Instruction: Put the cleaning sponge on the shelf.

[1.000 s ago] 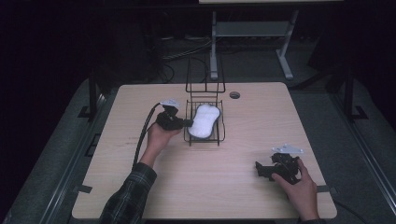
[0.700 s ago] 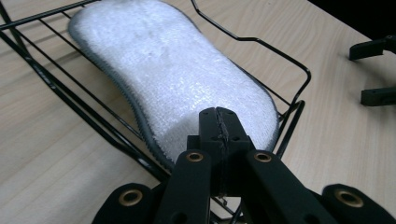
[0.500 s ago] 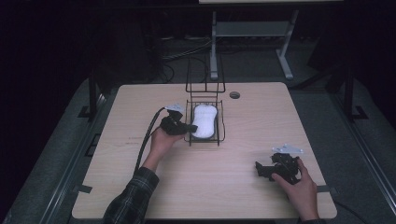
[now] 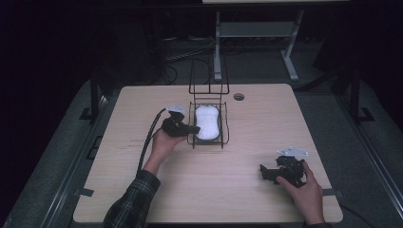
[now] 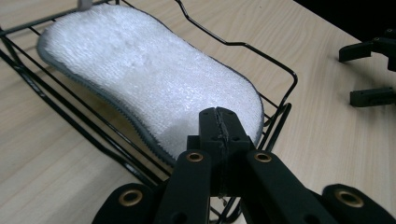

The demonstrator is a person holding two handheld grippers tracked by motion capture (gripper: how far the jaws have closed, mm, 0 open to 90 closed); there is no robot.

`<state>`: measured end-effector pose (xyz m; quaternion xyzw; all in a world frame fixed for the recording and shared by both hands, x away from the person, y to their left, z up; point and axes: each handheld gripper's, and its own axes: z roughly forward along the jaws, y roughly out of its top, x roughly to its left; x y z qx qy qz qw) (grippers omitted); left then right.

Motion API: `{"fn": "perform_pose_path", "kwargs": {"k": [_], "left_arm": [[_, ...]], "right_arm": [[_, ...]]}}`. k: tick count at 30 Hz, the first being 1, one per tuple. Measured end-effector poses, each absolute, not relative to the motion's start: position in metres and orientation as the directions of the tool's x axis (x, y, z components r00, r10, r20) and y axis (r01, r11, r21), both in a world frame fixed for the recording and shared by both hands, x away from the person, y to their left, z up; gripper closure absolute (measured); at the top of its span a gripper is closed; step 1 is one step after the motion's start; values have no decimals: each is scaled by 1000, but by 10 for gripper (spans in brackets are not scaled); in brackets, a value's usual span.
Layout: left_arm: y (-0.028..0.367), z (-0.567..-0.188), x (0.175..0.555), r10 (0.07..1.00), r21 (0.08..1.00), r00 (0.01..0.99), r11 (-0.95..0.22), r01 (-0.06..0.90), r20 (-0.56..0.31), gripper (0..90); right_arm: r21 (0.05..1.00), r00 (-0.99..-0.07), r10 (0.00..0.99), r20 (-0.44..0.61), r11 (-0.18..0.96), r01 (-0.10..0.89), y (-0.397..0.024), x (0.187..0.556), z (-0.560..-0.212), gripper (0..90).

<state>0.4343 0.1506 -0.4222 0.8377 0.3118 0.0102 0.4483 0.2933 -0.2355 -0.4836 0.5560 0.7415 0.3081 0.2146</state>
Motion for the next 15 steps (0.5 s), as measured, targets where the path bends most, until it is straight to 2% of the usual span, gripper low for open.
{"fn": "perform_pose_path", "kwargs": {"k": [2,5,6,8,11,15], "left_arm": [[154,-419,432,533,760,807,-406,508,-255,893],[160,-412,423,539,756,809,-422,500,-234,840],[160,-412,423,539,756,809,-422,500,-234,789],[164,-410,419,550,747,808,-441,497,-213,766],[169,-407,410,565,745,806,-457,485,-178,640],[177,-406,399,582,740,797,-463,487,-160,532]], "right_arm": [[696,-289,957,25,191,692,-235,293,-484,0],[696,-289,957,25,191,692,-235,293,-484,0],[696,-289,957,25,191,692,-235,293,-484,0],[696,-289,957,24,192,692,-236,293,-484,0],[696,-290,957,24,192,692,-236,293,-484,0],[696,-290,957,24,192,692,-236,293,-484,0]]}}
